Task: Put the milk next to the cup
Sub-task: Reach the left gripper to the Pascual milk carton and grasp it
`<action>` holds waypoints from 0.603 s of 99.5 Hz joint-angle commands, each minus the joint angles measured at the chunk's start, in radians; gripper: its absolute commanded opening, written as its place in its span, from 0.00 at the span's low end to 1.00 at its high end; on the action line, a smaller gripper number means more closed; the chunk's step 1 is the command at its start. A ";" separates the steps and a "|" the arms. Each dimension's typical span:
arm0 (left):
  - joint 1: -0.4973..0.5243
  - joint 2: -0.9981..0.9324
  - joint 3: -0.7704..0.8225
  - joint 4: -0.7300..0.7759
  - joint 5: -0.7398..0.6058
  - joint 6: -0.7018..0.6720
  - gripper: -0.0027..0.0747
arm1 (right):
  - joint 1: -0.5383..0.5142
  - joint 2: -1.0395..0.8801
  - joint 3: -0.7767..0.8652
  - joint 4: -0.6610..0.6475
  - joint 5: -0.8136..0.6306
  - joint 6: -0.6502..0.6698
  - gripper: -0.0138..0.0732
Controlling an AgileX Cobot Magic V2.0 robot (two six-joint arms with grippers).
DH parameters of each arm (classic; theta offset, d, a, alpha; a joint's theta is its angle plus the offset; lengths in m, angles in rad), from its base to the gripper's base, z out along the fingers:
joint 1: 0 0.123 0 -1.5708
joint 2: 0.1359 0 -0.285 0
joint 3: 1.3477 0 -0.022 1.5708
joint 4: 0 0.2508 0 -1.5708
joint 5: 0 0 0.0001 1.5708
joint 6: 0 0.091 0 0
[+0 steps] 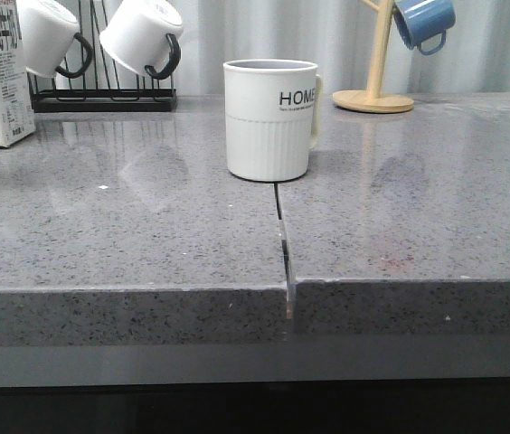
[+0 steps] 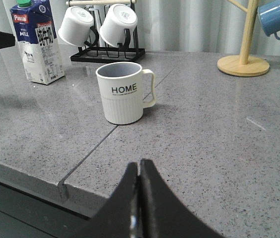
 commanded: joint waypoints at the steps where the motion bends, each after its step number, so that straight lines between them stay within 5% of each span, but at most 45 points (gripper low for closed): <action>1: 0.016 0.004 -0.058 -0.029 -0.090 -0.007 0.83 | -0.002 -0.010 -0.020 -0.011 -0.074 -0.007 0.08; 60: 0.017 0.143 -0.212 -0.029 -0.098 -0.007 0.83 | -0.002 -0.010 -0.020 -0.011 -0.074 -0.007 0.08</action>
